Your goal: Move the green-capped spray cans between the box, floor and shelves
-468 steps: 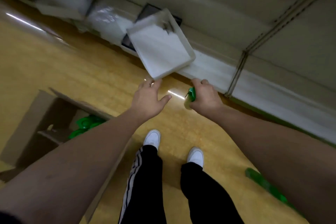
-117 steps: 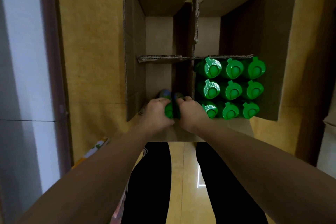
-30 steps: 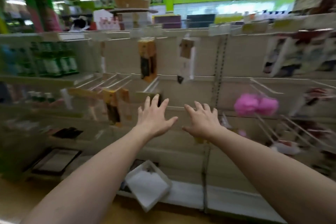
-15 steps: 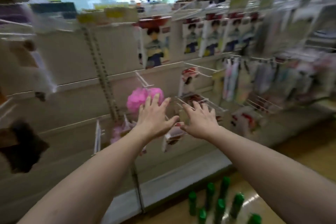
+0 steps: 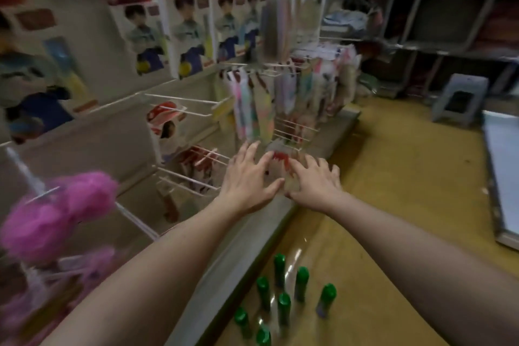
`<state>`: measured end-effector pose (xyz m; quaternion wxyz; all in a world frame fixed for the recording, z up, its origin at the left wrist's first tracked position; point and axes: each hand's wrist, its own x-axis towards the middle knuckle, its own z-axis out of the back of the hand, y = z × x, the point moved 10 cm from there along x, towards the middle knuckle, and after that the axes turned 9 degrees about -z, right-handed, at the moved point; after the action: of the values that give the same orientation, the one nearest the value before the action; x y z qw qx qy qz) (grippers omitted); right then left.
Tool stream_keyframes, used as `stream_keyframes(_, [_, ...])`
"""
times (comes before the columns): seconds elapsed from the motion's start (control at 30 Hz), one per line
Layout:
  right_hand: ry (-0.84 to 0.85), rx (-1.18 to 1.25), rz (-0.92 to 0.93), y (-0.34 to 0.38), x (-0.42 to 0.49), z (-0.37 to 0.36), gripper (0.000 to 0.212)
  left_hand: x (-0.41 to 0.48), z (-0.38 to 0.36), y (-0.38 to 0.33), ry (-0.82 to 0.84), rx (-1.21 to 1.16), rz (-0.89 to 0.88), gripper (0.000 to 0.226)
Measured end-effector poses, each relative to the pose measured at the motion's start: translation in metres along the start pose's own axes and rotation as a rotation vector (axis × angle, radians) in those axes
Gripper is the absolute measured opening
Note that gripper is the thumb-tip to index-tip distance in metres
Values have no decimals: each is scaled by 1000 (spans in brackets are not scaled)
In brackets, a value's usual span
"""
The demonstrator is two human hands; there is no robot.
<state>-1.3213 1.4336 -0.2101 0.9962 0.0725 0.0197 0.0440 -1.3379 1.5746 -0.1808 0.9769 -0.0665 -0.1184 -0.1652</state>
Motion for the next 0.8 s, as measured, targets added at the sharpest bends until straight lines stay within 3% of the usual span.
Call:
stream_keyframes(0.37, [198,-37,-307,-93,31,-108,83,49,-150,-25,285,-117,-131,79])
stream_keyframes(0.8, [534,-85,-285,-184,63,-372,80,-16,-430,-4,638,-241,57,80])
